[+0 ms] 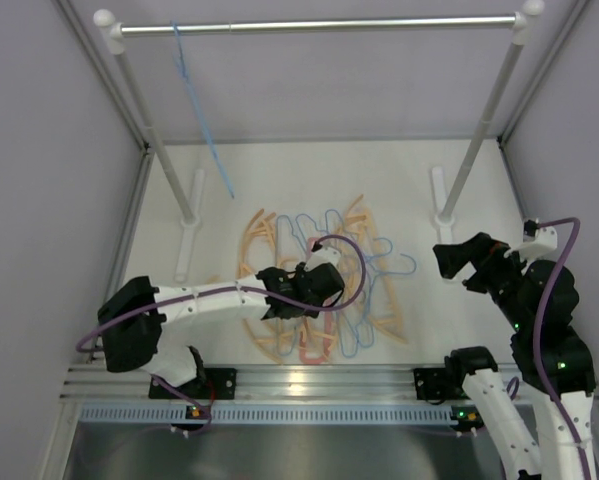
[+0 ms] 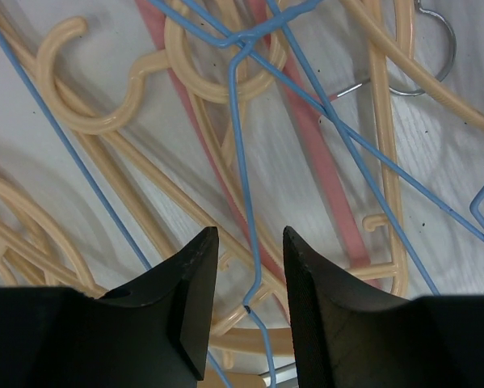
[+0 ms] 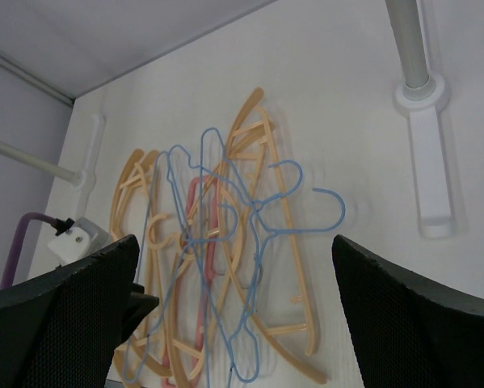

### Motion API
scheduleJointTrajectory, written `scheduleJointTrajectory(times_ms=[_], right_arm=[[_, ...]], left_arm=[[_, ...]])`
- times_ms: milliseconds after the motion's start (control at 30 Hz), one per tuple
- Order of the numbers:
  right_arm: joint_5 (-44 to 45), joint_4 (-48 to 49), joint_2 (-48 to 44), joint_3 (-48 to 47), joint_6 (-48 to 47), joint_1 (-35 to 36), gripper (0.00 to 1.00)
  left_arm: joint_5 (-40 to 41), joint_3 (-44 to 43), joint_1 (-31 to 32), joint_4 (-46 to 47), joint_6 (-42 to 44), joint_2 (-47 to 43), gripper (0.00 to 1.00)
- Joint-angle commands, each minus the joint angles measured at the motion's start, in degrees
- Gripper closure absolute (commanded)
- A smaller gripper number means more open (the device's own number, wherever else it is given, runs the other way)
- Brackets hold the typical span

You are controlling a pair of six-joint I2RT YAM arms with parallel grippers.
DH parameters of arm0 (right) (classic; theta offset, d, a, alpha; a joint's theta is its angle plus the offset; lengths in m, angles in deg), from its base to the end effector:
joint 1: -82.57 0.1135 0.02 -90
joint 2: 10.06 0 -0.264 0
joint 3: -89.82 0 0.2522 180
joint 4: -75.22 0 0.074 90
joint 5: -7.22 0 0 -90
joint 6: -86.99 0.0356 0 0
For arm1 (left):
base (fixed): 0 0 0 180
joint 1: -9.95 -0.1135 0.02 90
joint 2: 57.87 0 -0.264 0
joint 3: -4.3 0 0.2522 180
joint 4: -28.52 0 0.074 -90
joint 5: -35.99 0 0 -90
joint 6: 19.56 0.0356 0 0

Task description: Organize the hangers

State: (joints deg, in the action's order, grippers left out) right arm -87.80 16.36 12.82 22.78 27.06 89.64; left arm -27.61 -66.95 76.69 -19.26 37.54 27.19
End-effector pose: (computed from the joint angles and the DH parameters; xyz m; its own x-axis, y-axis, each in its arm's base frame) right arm 0.0627 0.0109 0.3641 -0.3215 0.4631 -0.8260 -0.0526 0.8622 0.5039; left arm 0.1301 -0.2625 0.2232 -0.6932 0.3808 -0.6119 0.4321 0.8991 0.0699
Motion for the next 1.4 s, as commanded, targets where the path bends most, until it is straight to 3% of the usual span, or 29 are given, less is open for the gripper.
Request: scheduleJointTrajectory(times_ms=[0, 567, 1367], right_arm=[[0.36, -1.48, -0.72, 0.28, -0.27, -0.57, 0.01], [0.36, -1.48, -1.43, 1.24, -1.32, -0.48, 0.01], [0.36, -1.48, -1.6, 2.47, -1.94, -0.48, 0.01]], left_arm=[[-4.77, 1.07, -0.82, 5.45, 1.88, 0.63, 0.57], [-7.05, 0.8, -5.13, 9.58, 4.34, 5.91, 0.6], [-8.64, 1.16, -5.39, 11.78, 5.05, 9.87, 0.66]])
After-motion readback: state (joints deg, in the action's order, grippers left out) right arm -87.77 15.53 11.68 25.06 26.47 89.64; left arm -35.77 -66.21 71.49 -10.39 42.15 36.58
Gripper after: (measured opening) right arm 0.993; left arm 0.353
